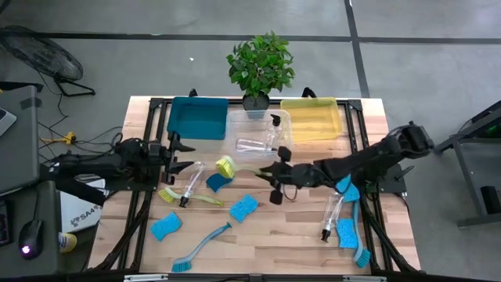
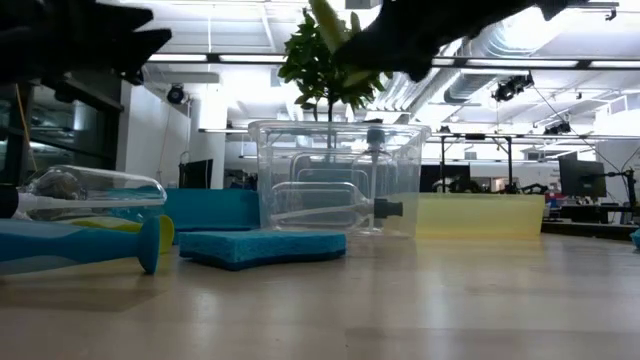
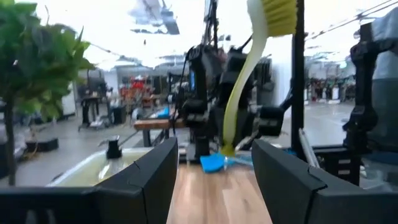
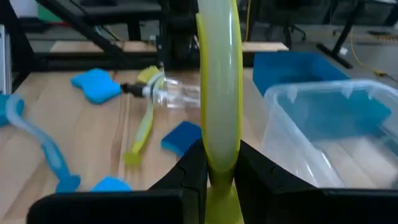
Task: Pick & Place Kitchen Sink Supplies
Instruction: Put the light green dish brush into the blue bin
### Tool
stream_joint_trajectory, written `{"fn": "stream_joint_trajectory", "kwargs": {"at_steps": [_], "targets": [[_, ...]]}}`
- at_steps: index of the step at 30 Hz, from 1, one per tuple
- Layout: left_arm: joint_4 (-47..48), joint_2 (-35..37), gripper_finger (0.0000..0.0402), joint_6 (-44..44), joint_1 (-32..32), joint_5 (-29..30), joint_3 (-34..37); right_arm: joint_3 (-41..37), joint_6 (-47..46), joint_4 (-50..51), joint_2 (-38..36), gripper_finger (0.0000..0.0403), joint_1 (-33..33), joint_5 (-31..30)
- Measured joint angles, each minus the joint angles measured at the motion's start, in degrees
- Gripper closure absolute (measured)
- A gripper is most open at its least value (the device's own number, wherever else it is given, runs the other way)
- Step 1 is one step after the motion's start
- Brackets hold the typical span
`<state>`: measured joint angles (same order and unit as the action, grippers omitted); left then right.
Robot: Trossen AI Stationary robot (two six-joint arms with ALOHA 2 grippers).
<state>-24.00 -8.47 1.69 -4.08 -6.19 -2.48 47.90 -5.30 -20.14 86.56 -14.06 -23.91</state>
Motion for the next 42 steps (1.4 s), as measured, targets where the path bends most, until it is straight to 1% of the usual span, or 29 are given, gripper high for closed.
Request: {"fn": "stream_joint_trajectory", "kwargs": {"at_steps": [4, 7, 9, 12, 16, 20, 24, 27, 30, 35, 37, 40, 42], "targets": [[-9.5, -7.8, 0.02, -0.3, 0.0, -1.2, -0.1, 0.0, 0.4, -8.6, 3.7, 0.0355, 2.8, 3.0], [-17.3, -14.6, 0.02, -0.3, 0.0, -1.3, -0.2, 0.0, 1.1, -12.8, 6.1, 0.0355, 4.2, 5.0], [-20.8, -19.3, 0.02, -0.3, 0.0, -1.2, -1.2, 0.0, 1.2, -15.2, 7.4, 0.0355, 4.9, 5.8], [-22.3, -26.7, 0.02, -0.5, 0.0, -1.4, -4.9, 0.0, 0.8, -17.4, 8.9, 0.0355, 6.0, 7.1], [-22.4, -36.1, 0.02, -0.2, 0.0, -2.2, -11.2, 0.0, 0.9, -17.7, 9.5, 0.0355, 7.2, 8.3], [-22.7, -43.8, 0.02, -0.1, 0.0, -0.8, -17.1, 0.0, 0.8, -17.3, 9.5, 0.0355, 7.4, 7.9], [-22.6, -49.8, 0.02, -0.1, 0.0, -1.8, -22.4, 0.0, 0.9, -17.1, 9.5, 0.0355, 7.3, 7.7], [-22.5, -53.3, 0.02, -0.5, 0.0, -2.1, -25.6, 0.0, 0.9, -16.6, 9.5, 0.0355, 7.3, 7.3], [-22.5, -55.4, 0.02, -0.7, 0.0, -2.2, -27.7, 0.0, 0.8, -16.2, 9.5, 0.0355, 7.3, 5.2], [-22.2, -55.6, 0.02, -1.6, 0.0, -3.0, -28.2, 0.0, 0.8, -15.9, 9.5, 0.0355, 7.3, 4.9], [-22.1, -55.4, 0.02, -2.0, 0.0, -5.7, -28.2, 0.1, 0.9, -15.7, 9.5, 0.0355, 7.3, 5.0], [-21.2, -55.3, 0.02, -2.2, 0.0, -11.6, -28.4, 0.1, 1.3, -15.2, 9.6, 0.0355, 7.4, 4.1], [-20.8, -55.3, 0.02, -2.5, 0.0, -12.7, -28.4, 0.0, 1.4, -15.2, 9.6, 0.0355, 7.4, 3.9]]}}
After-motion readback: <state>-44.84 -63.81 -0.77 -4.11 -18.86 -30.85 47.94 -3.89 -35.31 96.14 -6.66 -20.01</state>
